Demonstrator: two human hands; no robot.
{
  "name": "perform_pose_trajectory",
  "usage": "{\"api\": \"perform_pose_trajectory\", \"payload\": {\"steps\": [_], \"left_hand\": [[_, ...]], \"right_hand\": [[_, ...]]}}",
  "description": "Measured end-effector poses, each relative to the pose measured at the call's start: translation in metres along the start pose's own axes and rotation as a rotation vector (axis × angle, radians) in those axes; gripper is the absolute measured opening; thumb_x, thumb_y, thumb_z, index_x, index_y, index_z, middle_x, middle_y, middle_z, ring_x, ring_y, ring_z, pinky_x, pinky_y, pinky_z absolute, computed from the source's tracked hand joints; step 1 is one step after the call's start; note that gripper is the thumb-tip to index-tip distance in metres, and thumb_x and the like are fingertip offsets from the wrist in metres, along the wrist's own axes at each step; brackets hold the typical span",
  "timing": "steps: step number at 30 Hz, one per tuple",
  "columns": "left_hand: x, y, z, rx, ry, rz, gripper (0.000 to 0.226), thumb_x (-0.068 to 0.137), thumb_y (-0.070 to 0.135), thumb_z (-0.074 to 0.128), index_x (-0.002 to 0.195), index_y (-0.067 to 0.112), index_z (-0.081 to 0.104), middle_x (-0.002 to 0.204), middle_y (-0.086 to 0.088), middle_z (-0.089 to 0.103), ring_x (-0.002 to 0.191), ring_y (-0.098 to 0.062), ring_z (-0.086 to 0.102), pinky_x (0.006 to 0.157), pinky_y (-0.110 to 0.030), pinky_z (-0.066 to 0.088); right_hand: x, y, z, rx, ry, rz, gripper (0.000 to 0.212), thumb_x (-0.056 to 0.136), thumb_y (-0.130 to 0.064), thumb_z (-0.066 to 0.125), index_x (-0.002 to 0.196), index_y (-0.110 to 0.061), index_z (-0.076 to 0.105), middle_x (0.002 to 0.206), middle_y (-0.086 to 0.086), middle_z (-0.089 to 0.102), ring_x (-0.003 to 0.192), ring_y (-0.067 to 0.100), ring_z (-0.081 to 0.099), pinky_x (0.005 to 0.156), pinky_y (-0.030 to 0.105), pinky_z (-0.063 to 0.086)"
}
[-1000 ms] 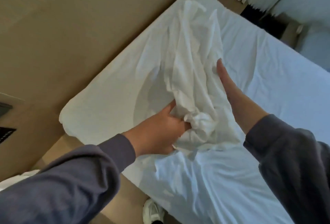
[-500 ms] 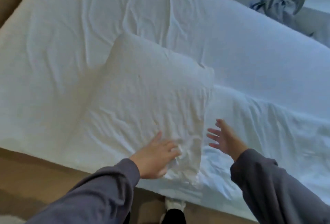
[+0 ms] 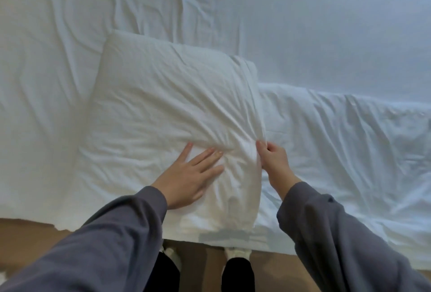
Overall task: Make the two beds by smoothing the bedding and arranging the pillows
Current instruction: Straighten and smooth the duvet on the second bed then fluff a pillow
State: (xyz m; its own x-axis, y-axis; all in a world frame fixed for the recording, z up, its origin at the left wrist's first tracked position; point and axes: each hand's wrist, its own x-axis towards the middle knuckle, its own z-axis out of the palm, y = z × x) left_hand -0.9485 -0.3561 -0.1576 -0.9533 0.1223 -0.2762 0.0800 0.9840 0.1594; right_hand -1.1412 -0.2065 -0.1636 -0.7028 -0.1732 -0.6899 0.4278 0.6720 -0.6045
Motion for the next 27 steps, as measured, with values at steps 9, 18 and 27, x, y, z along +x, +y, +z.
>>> {"api": "perform_pose_trajectory", "payload": {"steps": [9,18,27], "left_hand": [[0.008,-0.040,0.002,-0.010,0.012,-0.268,0.064,0.092,0.046,0.027,0.148,0.018,0.034,0.160,-0.010,0.023,0.147,-0.029,0.022,0.108,-0.066,0.024],[0.013,-0.053,0.015,-0.028,0.090,-0.337,0.068,0.091,0.048,0.029,0.152,0.020,0.025,0.162,-0.006,0.016,0.149,-0.024,0.016,0.111,-0.067,0.017],[0.012,-0.072,0.021,-0.007,0.085,-0.475,0.071,0.090,0.055,0.026,0.154,0.025,0.023,0.163,-0.006,0.009,0.150,-0.029,0.006,0.111,-0.069,0.009]], "right_hand": [[0.023,-0.059,0.029,0.075,-0.126,-0.036,0.042,0.097,-0.049,0.048,0.118,-0.013,0.056,0.119,0.003,0.059,0.108,0.021,0.058,0.092,0.036,0.048],[0.045,-0.061,0.071,0.105,-0.050,0.035,0.058,0.095,-0.039,0.057,0.140,-0.005,0.045,0.131,0.009,0.057,0.120,0.026,0.054,0.093,0.025,0.039],[0.042,-0.042,0.016,-0.530,0.281,-0.060,0.060,0.097,-0.043,0.040,0.149,-0.022,0.020,0.151,0.014,0.031,0.137,0.036,0.031,0.108,0.054,0.026]]}}
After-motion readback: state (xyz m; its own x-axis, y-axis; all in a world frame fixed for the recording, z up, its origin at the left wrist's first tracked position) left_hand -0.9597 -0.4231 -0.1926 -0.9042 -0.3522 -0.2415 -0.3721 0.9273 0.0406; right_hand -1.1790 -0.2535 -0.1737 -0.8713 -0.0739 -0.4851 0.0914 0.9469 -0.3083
